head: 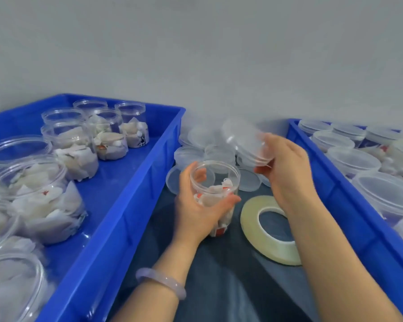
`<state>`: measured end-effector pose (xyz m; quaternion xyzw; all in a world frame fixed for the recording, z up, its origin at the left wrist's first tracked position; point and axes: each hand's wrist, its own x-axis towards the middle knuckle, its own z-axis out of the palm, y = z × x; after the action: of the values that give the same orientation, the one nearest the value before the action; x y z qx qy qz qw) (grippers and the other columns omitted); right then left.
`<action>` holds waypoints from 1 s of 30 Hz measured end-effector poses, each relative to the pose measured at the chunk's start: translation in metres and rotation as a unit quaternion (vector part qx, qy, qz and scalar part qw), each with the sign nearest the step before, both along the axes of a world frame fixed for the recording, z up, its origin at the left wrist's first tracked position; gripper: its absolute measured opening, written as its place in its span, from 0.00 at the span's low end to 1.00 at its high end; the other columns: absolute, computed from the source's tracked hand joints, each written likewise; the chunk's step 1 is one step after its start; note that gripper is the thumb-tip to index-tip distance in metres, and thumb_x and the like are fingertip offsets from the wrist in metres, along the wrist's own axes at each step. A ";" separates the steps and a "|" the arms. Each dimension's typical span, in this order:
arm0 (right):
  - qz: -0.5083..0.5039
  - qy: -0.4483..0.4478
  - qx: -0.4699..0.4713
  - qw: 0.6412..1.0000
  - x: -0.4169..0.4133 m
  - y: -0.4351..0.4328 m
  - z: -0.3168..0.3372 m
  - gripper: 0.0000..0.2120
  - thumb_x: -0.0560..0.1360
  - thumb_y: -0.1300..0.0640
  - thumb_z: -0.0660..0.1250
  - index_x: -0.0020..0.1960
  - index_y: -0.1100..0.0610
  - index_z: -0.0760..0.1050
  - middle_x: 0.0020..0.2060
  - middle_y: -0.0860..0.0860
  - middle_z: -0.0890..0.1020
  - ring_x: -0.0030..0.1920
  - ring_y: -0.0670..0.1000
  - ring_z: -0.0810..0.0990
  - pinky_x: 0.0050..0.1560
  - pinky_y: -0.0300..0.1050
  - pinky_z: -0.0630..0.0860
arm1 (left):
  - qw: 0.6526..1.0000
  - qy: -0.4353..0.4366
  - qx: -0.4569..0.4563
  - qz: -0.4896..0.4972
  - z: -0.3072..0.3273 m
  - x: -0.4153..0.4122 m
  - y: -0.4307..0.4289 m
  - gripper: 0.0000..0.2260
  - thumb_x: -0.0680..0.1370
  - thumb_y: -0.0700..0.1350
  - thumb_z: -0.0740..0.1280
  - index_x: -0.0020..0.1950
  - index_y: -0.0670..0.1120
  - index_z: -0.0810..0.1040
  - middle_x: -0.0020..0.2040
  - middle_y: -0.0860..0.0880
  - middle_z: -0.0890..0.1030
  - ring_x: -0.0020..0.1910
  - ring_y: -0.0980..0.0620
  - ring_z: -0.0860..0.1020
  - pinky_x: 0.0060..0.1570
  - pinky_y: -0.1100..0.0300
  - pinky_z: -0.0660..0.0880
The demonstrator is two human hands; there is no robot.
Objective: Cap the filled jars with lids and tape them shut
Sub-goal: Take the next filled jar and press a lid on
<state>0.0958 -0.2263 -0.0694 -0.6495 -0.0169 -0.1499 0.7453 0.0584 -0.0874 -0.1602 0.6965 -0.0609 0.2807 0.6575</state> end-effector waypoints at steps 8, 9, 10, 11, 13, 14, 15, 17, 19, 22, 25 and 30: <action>0.013 -0.038 -0.366 0.930 -0.014 0.031 -0.018 0.11 0.77 0.61 0.59 0.48 0.48 0.78 0.51 0.51 0.74 0.50 0.47 0.72 0.51 0.38 0.66 | 1.000 -0.015 0.007 0.004 0.003 -0.007 -0.001 0.33 0.59 0.57 0.77 0.60 0.59 0.67 0.54 0.74 0.74 0.55 0.70 0.75 0.49 0.77 0.70; 0.031 -0.057 -0.357 0.932 -0.019 0.031 -0.017 0.14 0.78 0.61 0.60 0.59 0.50 0.77 0.58 0.49 0.74 0.56 0.45 0.73 0.55 0.36 0.67 | 1.000 -0.010 0.006 0.000 0.003 -0.008 -0.001 0.33 0.59 0.58 0.77 0.60 0.60 0.67 0.54 0.73 0.75 0.55 0.69 0.75 0.48 0.76 0.70; 0.065 -0.076 -0.353 0.930 -0.022 0.032 -0.015 0.16 0.78 0.59 0.61 0.64 0.51 0.74 0.63 0.46 0.73 0.61 0.44 0.72 0.59 0.35 0.66 | 1.000 -0.001 0.005 -0.003 0.003 -0.007 -0.001 0.33 0.59 0.59 0.76 0.61 0.60 0.67 0.54 0.72 0.75 0.54 0.69 0.76 0.47 0.75 0.71; 0.104 -0.083 -0.373 0.918 -0.026 0.032 -0.014 0.17 0.77 0.54 0.64 0.66 0.50 0.73 0.66 0.45 0.72 0.66 0.43 0.69 0.63 0.36 0.64 | 1.000 0.012 0.004 -0.006 0.003 -0.007 -0.001 0.33 0.59 0.59 0.76 0.61 0.60 0.68 0.53 0.71 0.76 0.53 0.68 0.77 0.45 0.74 0.73; 0.153 -0.081 -0.449 0.876 -0.031 0.032 -0.012 0.28 0.70 0.40 0.69 0.67 0.47 0.73 0.70 0.43 0.69 0.70 0.43 0.64 0.66 0.40 0.61 | 0.999 0.036 0.002 -0.009 0.003 -0.006 -0.002 0.33 0.59 0.58 0.74 0.62 0.59 0.69 0.52 0.67 0.78 0.51 0.67 0.78 0.43 0.72 0.75; 0.155 -0.083 -0.482 0.859 -0.033 0.031 -0.010 0.33 0.65 0.37 0.70 0.68 0.46 0.72 0.70 0.43 0.68 0.71 0.44 0.63 0.66 0.41 0.61 | 0.999 0.041 0.006 -0.010 0.002 -0.005 -0.002 0.32 0.59 0.57 0.74 0.62 0.60 0.68 0.52 0.65 0.79 0.51 0.67 0.78 0.43 0.71 0.75; 0.142 -0.090 -0.504 0.847 -0.033 0.030 -0.008 0.36 0.62 0.36 0.72 0.68 0.46 0.72 0.70 0.43 0.69 0.70 0.44 0.65 0.66 0.41 0.63 | 0.999 0.047 0.015 -0.007 0.002 -0.004 -0.002 0.32 0.59 0.57 0.73 0.61 0.62 0.68 0.52 0.65 0.79 0.51 0.67 0.78 0.44 0.70 0.76; 0.114 -0.125 -0.508 0.845 -0.033 0.031 -0.006 0.32 0.63 0.41 0.75 0.65 0.47 0.75 0.65 0.44 0.73 0.66 0.46 0.69 0.64 0.38 0.64 | 0.998 0.055 0.029 0.000 0.002 -0.004 -0.002 0.32 0.58 0.56 0.73 0.61 0.62 0.68 0.52 0.64 0.79 0.50 0.66 0.78 0.44 0.69 0.76; 0.123 -0.141 -0.509 0.840 -0.032 0.031 -0.007 0.29 0.65 0.44 0.76 0.64 0.48 0.76 0.63 0.44 0.75 0.64 0.47 0.71 0.63 0.39 0.65 | 0.998 0.054 0.026 -0.006 0.002 -0.003 -0.001 0.34 0.57 0.56 0.74 0.62 0.58 0.70 0.52 0.63 0.79 0.51 0.65 0.79 0.45 0.67 0.77; 0.163 -0.136 -0.533 0.819 -0.030 0.027 -0.007 0.31 0.64 0.41 0.74 0.65 0.45 0.75 0.64 0.43 0.72 0.65 0.47 0.69 0.64 0.41 0.65 | 0.997 0.065 0.018 -0.025 0.004 -0.001 0.000 0.33 0.56 0.55 0.75 0.60 0.54 0.73 0.50 0.60 0.81 0.50 0.62 0.80 0.47 0.63 0.78; 0.161 -0.138 -0.546 0.810 -0.030 0.025 -0.009 0.32 0.64 0.37 0.72 0.66 0.43 0.74 0.64 0.42 0.71 0.64 0.46 0.66 0.60 0.36 0.60 | 0.997 0.078 0.007 -0.025 0.000 0.003 0.000 0.28 0.57 0.49 0.77 0.55 0.56 0.73 0.47 0.65 0.81 0.49 0.65 0.80 0.48 0.67 0.77; 0.025 -0.115 -0.573 0.811 -0.040 0.046 -0.018 0.30 0.68 0.36 0.66 0.68 0.43 0.71 0.67 0.47 0.70 0.66 0.53 0.65 0.60 0.39 0.61 | 0.993 0.046 0.100 0.042 0.000 0.000 -0.005 0.27 0.63 0.42 0.77 0.58 0.54 0.70 0.45 0.63 0.77 0.45 0.70 0.76 0.41 0.77 0.71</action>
<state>0.0561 -0.1800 -0.0873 -0.9360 -0.2015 -0.1682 0.2344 0.0583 -0.0926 -0.1597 0.7728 -0.0288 0.2678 0.5747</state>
